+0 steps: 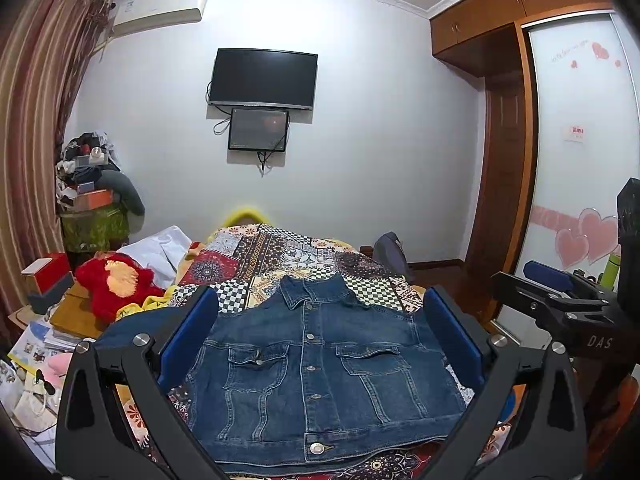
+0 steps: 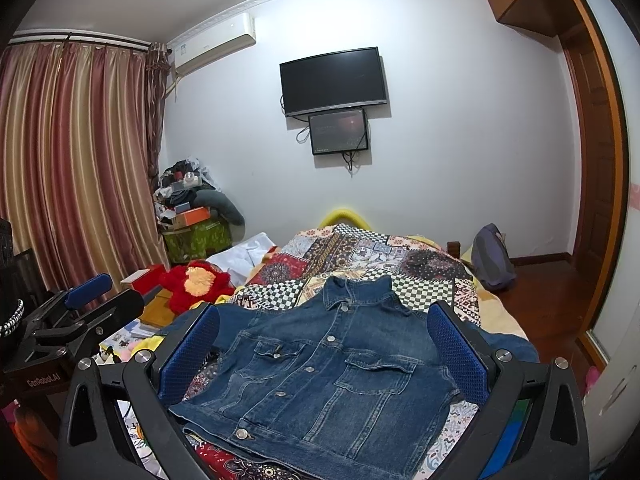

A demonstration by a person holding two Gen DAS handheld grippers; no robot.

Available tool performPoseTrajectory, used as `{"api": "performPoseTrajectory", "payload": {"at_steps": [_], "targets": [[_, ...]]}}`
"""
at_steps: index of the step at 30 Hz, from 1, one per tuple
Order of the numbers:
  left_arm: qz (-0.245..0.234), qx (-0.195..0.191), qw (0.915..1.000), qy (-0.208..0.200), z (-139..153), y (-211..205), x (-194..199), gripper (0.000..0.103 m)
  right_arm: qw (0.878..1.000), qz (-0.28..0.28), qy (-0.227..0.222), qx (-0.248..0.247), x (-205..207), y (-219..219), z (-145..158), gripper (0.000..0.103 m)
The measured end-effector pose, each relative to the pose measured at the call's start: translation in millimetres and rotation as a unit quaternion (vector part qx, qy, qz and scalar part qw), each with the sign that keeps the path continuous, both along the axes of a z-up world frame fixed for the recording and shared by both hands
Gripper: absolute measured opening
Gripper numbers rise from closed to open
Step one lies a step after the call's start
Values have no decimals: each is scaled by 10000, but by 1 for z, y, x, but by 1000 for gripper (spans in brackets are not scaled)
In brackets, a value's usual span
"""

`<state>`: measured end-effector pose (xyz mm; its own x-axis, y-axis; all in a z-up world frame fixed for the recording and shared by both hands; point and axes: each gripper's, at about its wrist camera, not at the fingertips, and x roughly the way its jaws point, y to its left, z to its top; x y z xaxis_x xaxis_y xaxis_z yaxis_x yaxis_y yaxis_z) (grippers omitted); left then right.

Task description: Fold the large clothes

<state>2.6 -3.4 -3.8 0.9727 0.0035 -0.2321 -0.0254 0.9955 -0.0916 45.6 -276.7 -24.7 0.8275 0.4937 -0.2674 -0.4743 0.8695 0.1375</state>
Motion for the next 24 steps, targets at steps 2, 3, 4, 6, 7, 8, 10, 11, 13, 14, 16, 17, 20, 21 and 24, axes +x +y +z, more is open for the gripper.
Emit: {"api": "performPoseTrajectory", "payload": {"at_steps": [2, 3, 4, 6, 7, 8, 10, 11, 13, 14, 16, 17, 20, 21, 24], "targets": [[-9, 0, 10000, 0, 0, 0, 0, 103, 10000, -4, 4, 12, 0, -1, 0, 103], [-9, 4, 10000, -1, 0, -1, 0, 103, 10000, -5, 10, 15, 0, -1, -1, 103], [-11, 12, 10000, -4, 0, -1, 0, 103, 10000, -3, 14, 19, 0, -1, -1, 103], [-12, 27, 10000, -8, -1, -2, 1, 103, 10000, -3, 7, 15, 0, -1, -1, 103], [-14, 31, 10000, -8, -1, -2, 1, 103, 10000, -2, 6, 14, 1, -1, -1, 103], [-18, 30, 10000, -8, -1, -2, 1, 103, 10000, -3, 4, 13, 0, -1, -1, 103], [-20, 37, 10000, -1, -1, -3, 2, 103, 10000, 0, 10, 14, 1, -1, -1, 103], [-16, 36, 10000, -4, -1, -3, 2, 103, 10000, 6, 13, 20, 1, -2, 0, 103], [-12, 32, 10000, -6, -1, -3, 3, 103, 10000, 9, 5, 12, 1, -1, -1, 103], [-12, 30, 10000, -7, -1, -3, 3, 103, 10000, 10, 2, 6, 2, -1, -2, 103], [-4, 26, 10000, -2, 0, -3, 3, 103, 10000, 14, 8, 11, 3, -1, -2, 103], [-1, 24, 10000, 0, 0, -2, 4, 103, 10000, 19, 6, 7, 3, 0, -3, 103], [2, 20, 10000, -1, 0, -2, 4, 103, 10000, 22, 3, 6, 3, 0, -3, 103], [2, 23, 10000, -2, 0, -2, 4, 103, 10000, 25, -3, 2, 3, 1, -4, 103], [4, 27, 10000, 1, 1, -1, 4, 103, 10000, 21, 2, 5, 4, 1, -4, 103]]}}
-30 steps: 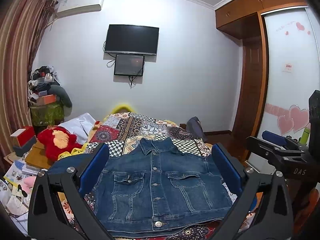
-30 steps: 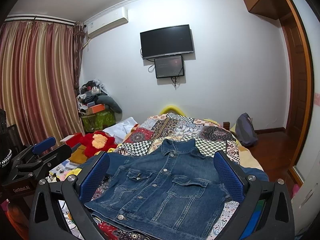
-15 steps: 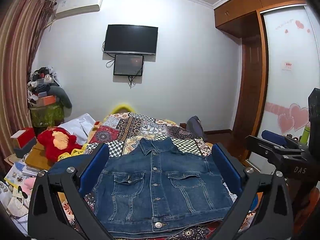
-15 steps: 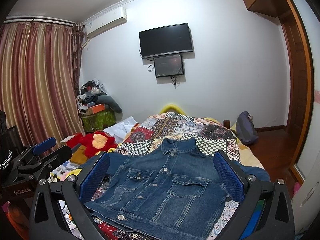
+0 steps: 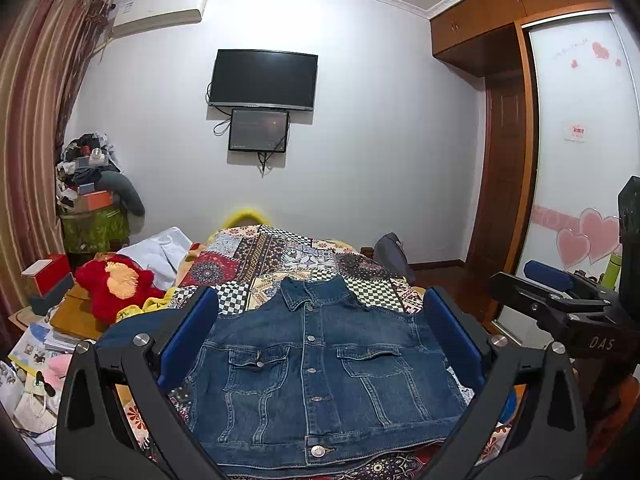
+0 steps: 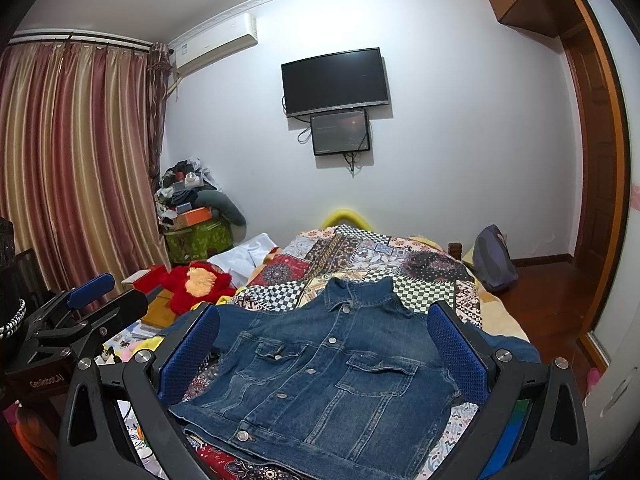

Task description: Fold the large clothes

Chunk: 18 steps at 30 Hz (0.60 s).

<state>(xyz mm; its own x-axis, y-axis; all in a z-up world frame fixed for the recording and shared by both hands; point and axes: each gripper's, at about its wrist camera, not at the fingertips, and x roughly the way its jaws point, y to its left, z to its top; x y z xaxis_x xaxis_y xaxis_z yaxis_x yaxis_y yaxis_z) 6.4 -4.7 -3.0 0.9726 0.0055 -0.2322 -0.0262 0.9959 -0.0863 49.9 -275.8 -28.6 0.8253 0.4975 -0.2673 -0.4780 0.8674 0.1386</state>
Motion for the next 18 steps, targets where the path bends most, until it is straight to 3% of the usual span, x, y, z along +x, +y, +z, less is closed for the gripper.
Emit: {"api": "performPoseTrajectory", "payload": {"at_steps": [18], "targets": [[28, 7, 10000, 8, -1, 2, 3, 103, 10000, 7, 23, -16, 1, 1, 1, 103]]}}
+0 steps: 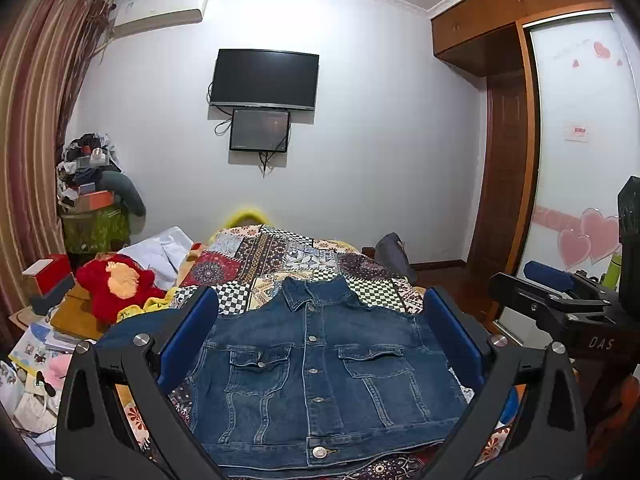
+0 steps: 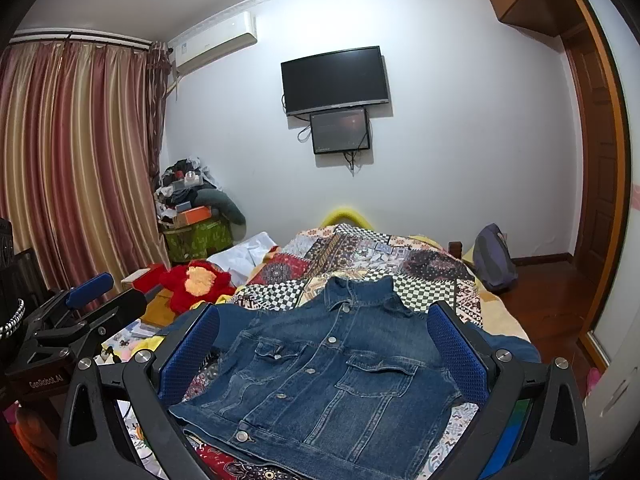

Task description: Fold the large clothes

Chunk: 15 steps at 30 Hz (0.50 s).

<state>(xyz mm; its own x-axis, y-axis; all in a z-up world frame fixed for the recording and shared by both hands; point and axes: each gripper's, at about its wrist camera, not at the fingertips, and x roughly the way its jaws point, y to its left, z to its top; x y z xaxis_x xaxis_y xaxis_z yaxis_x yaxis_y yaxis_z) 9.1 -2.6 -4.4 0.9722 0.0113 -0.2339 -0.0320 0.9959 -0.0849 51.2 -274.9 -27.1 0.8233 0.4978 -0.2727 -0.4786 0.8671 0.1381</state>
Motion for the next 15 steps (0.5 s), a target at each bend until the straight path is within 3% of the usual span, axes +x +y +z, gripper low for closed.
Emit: {"api": "performPoseTrajectory", "payload": {"at_steps": [10, 15], "targets": [[44, -132, 9997, 214, -16, 22, 25, 103, 9994, -9, 300, -193, 29, 24, -12, 103], [249, -243, 9980, 533, -33, 49, 56, 103, 9980, -1, 449, -442, 58, 50, -19, 103]]}}
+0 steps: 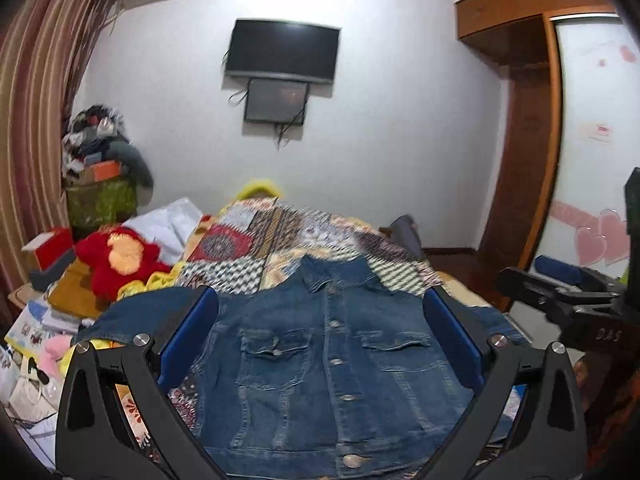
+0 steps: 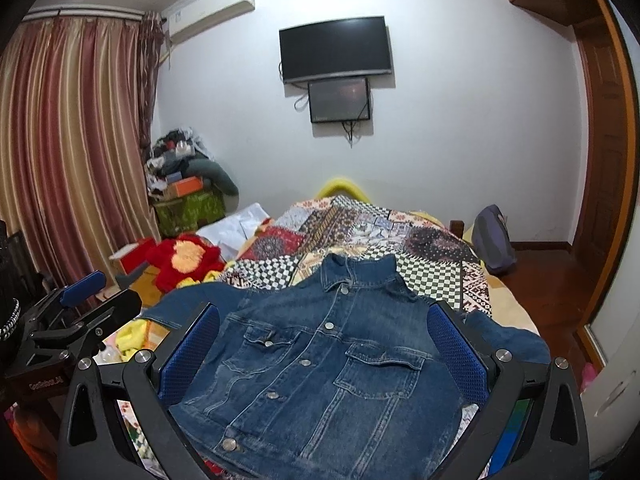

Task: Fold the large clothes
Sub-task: 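Grasp the jacket sleeve with the left gripper and lift it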

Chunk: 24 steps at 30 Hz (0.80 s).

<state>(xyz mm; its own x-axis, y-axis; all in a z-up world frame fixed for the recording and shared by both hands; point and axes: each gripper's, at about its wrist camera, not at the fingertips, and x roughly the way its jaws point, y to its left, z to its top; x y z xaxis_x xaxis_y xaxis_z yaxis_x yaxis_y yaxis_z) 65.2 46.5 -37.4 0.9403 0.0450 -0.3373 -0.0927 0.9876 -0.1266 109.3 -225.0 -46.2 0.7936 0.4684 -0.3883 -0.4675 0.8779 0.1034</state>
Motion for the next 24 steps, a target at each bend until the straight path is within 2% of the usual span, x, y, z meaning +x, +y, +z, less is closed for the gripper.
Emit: {"api": "performPoseTrajectory", "payload": {"at_steps": [5, 8, 12, 17, 19, 20, 22, 24], "targets": [[347, -223, 9978, 514, -31, 42, 34, 103, 9998, -57, 156, -142, 39, 30, -12, 103], [628, -472, 9927, 919, -56, 77, 57, 103, 9991, 11, 401, -145, 68, 49, -22, 103], [1056, -549, 9840, 1328, -91, 121, 79, 103, 9973, 28, 728, -67, 111, 70, -38, 103], [1517, -685, 9659, 1981, -138, 180, 105, 103, 9915, -157, 1262, -267, 167, 92, -65, 103], [1687, -772, 9574, 2214, -155, 202, 115, 103, 9865, -207, 1555, -463, 192, 103, -80, 103], [1740, -824, 9506, 2437, -166, 215, 123, 103, 9839, -180, 1690, -559, 202, 108, -88, 103], [1704, -968, 9440, 2655, -179, 231, 133, 103, 9778, -59, 1968, -715, 219, 118, -105, 103], [1576, -1334, 9378, 2792, -193, 246, 141, 103, 9706, 108, 2257, -832, 231, 128, -123, 103]]}}
